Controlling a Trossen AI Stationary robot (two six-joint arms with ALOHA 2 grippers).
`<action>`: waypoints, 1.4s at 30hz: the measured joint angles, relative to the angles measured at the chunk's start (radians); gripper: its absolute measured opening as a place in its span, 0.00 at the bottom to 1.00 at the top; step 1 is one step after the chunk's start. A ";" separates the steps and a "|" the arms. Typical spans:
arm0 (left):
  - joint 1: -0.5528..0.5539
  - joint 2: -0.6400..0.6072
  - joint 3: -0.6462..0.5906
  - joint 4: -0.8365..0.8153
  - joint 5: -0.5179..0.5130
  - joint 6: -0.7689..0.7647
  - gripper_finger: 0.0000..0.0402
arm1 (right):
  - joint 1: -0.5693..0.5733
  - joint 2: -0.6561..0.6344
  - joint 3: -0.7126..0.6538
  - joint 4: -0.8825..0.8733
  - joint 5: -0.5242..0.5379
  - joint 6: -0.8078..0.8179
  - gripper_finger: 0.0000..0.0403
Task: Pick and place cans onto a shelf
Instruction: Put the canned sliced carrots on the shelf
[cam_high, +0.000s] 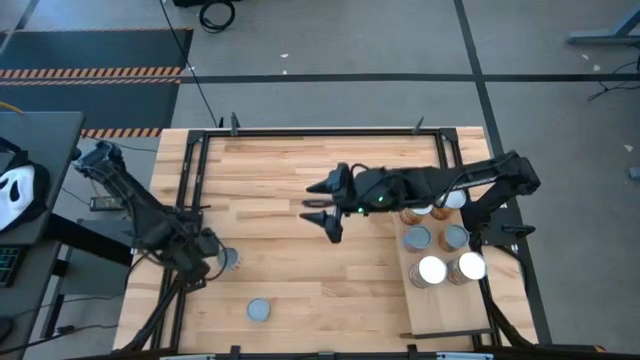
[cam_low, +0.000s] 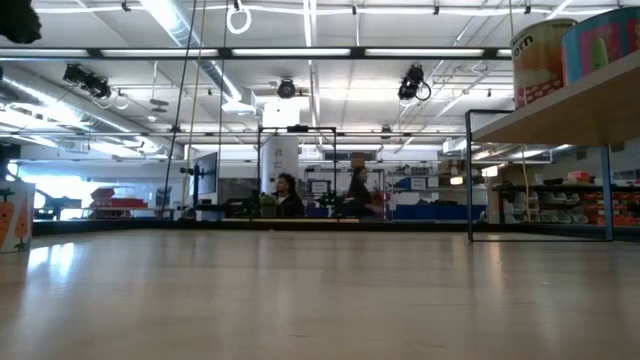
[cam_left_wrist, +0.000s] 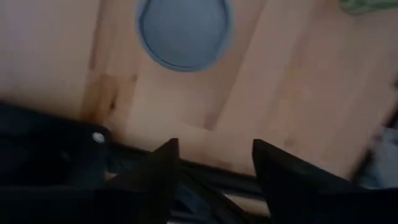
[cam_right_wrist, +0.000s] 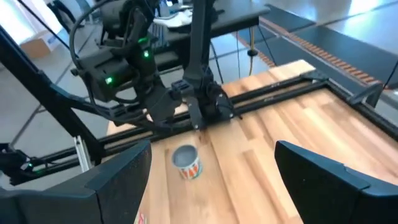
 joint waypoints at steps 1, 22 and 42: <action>-0.023 0.000 -0.018 0.011 -0.021 -0.003 0.48 | 0.005 0.009 0.000 0.004 0.007 0.011 0.87; 0.029 0.005 -0.346 0.540 -0.245 0.183 0.01 | -0.030 0.064 0.000 0.074 -0.098 -0.029 0.87; 0.465 0.084 -0.196 0.873 -0.285 0.778 0.03 | -0.053 0.068 -0.040 -0.167 -0.179 -0.194 0.87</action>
